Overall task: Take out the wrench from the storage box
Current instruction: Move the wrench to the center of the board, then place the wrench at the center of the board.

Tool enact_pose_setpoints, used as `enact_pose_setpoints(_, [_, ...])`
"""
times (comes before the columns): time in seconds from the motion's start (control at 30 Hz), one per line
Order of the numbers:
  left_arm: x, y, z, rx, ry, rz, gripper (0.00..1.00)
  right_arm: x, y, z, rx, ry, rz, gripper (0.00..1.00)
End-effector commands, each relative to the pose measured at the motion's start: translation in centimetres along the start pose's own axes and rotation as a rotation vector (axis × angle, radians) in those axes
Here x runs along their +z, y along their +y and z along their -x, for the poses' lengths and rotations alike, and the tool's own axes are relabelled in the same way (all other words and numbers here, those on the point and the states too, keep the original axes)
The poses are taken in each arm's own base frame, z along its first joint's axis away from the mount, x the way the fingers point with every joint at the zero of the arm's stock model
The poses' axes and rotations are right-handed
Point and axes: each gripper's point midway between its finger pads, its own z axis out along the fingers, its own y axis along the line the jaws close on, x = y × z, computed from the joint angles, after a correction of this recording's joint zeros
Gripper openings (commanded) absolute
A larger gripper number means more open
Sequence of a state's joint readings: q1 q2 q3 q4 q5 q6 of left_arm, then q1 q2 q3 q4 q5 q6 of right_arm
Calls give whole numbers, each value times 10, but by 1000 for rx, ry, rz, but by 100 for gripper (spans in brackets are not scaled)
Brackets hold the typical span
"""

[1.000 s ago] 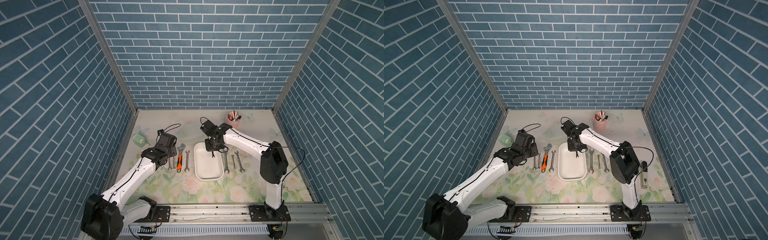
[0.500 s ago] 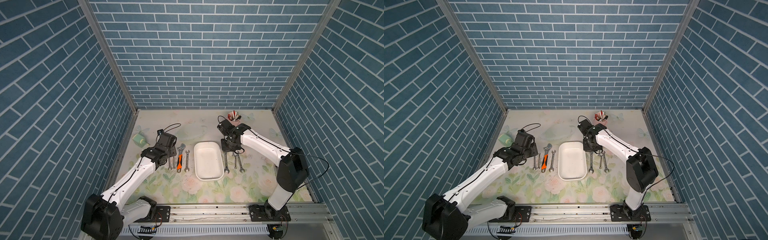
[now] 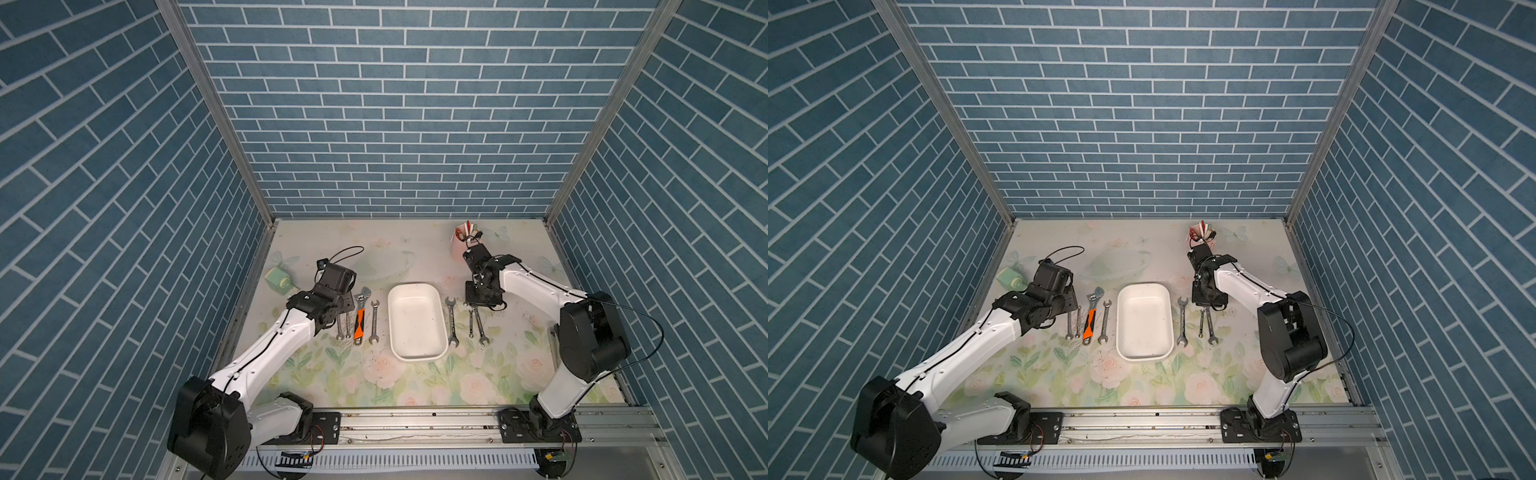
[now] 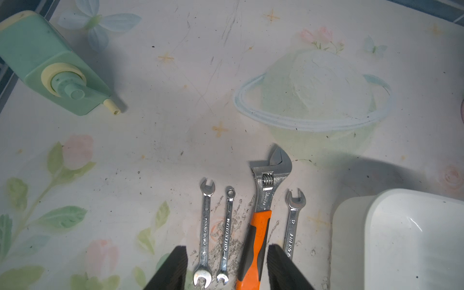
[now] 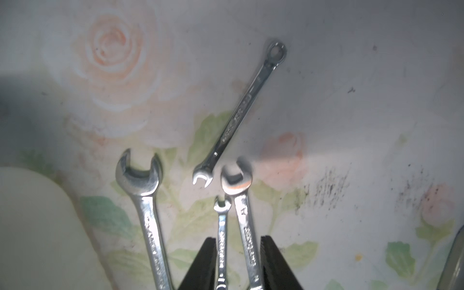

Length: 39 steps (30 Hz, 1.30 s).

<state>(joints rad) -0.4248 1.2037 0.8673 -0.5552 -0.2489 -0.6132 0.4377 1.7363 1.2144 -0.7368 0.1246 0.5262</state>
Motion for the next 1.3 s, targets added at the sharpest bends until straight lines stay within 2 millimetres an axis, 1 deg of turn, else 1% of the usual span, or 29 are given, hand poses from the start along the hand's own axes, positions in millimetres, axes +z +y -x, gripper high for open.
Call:
enact_pose_setpoints(0.0, [-3,-1,9,-12,-19,5,57,15,1,22,33,-31,36,39])
enact_pose_setpoints(0.07, [-1,0,8,-11,-15,9,57,25,-1,33,51,-35,38,43])
enact_pose_setpoints(0.17, [0,1,8,-8,-15,16,57,39,1,44,60,-21,46,45])
enact_pose_setpoints(0.27, [1,2,7,-7,-14,22,57,49,4,54,62,-17,53,45])
enact_pose_setpoints(0.4, [2,2,7,-3,-14,28,57,59,6,59,66,1,52,45])
enact_pose_setpoints(0.47, [2,2,7,-2,-14,29,57,63,6,60,67,11,45,44])
enact_pose_setpoints(0.57, [2,2,8,-4,-16,30,57,70,5,58,63,31,32,37])
enact_pose_setpoints(0.6, [2,2,8,-1,-16,29,57,71,5,57,63,35,29,34])
enact_pose_setpoints(0.67, [1,2,9,-2,-18,29,57,72,5,55,59,43,30,23])
enact_pose_setpoints(0.77, [1,2,10,-2,-21,30,57,72,7,48,49,59,46,17])
enact_pose_setpoints(0.87, [1,2,9,0,-20,28,57,69,12,38,33,68,57,15])
enact_pose_setpoints(1.03, [2,1,9,-4,-17,20,57,61,28,20,-6,80,82,14])
enact_pose_setpoints(1.27, [1,0,7,-4,-14,15,57,47,48,-4,-13,79,113,14])
